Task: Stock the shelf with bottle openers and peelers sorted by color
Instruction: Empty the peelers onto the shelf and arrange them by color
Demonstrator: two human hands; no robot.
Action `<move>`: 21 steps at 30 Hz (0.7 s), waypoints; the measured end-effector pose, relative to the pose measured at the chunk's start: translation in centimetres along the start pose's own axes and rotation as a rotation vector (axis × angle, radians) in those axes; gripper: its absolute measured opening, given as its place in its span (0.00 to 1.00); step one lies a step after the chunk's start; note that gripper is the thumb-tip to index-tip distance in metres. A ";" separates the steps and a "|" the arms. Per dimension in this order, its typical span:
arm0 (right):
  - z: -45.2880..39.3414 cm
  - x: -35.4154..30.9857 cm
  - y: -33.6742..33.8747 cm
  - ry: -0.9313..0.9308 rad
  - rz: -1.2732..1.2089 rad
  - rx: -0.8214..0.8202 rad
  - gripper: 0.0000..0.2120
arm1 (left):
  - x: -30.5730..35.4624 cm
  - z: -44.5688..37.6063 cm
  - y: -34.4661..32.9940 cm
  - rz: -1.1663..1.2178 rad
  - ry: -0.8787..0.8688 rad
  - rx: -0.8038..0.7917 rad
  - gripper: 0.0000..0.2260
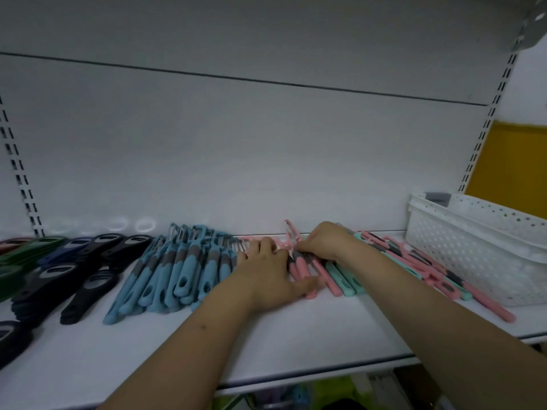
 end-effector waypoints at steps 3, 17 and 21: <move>-0.3 0.2 0.3 0.007 -0.013 0.058 0.19 | 0.3 0.1 -0.1 0.026 -0.042 -0.074 0.43; -0.1 0.0 1.0 0.019 0.089 0.116 0.17 | 1.2 0.3 -1.2 0.044 -0.083 -0.117 0.53; -0.2 0.6 0.0 0.013 -0.273 0.031 0.04 | 1.9 -0.1 -1.7 0.012 -0.105 -0.073 0.50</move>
Point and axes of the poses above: each hand's wrist, its own z-axis away from the middle knuckle, its own y-axis out of the back of the hand, x = y × z, the point moved 10 cm from there along -z, towards the middle knuckle, and after that the axes turned 1 degree about x, right-handed, at the moved point
